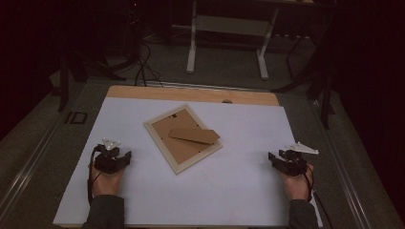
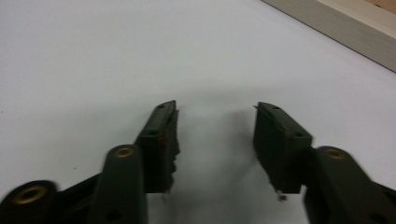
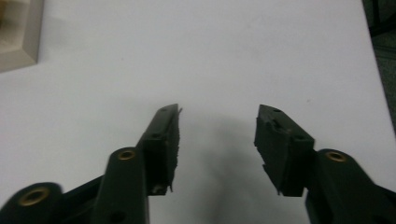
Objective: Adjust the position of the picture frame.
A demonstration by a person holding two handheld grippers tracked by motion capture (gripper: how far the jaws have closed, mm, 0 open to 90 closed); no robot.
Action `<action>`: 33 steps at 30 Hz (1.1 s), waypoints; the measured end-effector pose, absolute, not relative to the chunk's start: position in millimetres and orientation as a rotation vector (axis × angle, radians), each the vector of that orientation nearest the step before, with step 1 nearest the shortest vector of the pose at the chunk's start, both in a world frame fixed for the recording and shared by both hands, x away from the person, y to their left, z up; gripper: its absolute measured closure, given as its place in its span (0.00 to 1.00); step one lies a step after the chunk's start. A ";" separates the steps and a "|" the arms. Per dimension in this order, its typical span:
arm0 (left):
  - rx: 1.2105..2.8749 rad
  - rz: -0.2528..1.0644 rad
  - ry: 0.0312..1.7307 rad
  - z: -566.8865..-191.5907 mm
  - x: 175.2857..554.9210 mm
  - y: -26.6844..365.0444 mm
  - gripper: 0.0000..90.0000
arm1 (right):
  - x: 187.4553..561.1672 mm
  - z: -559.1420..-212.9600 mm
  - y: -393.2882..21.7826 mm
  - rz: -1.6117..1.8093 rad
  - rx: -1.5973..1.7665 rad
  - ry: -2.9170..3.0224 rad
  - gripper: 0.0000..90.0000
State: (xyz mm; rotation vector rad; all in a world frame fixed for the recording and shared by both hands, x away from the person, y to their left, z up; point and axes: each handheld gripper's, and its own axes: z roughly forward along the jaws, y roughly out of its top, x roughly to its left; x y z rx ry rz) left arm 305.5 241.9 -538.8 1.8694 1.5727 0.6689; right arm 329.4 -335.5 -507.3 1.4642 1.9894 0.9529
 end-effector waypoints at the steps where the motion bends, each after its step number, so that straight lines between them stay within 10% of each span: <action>1: 1.869 0.669 1.573 -538.8 305.5 241.9 0.59 | 329.4 -507.3 -335.5 0.953 1.464 1.989 0.56; 33: 1.836 0.557 1.324 -502.6 291.3 226.2 0.72 | 327.7 -494.8 -320.9 1.106 1.388 2.056 0.69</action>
